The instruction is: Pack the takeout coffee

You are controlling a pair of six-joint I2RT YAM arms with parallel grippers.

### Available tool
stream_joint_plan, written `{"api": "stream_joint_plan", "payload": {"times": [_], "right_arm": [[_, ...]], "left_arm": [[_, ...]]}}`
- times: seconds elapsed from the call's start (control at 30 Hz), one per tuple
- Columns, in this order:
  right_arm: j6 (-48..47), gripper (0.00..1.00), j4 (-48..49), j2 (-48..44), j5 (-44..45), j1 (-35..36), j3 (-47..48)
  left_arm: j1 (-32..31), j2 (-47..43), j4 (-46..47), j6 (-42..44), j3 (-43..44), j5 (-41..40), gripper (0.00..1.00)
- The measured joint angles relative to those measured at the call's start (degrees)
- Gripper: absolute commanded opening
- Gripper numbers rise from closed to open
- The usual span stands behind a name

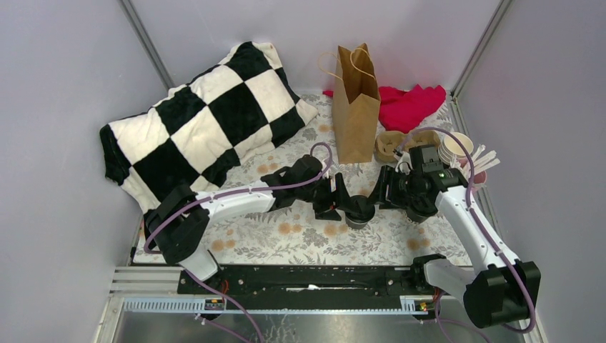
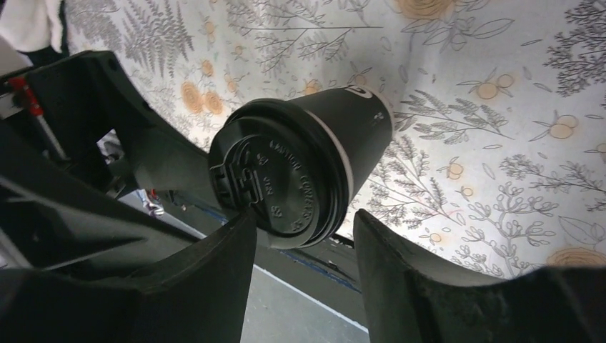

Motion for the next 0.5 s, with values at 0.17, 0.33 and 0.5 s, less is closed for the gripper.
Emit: {"api": "stream_joint_plan", "payload": {"times": [0.17,0.33,0.5], "right_arm": [[0.13,0.54,-0.02,-1.25,-2.93,-0.04,-1.25],[0.33,0.55,-0.44,-1.18,-4.59,-0.04,-3.21],[0.76,0.59,-0.74,-1.16,-5.86,-0.04,-3.32]], "left_arm": [[-0.04,0.42,-0.46,0.24,0.68,-0.15,0.75],[-0.04,2.58,-0.22,0.63,1.92,-0.31,0.75],[-0.04,3.85,-0.55,1.27,1.92,-0.52,0.73]]}}
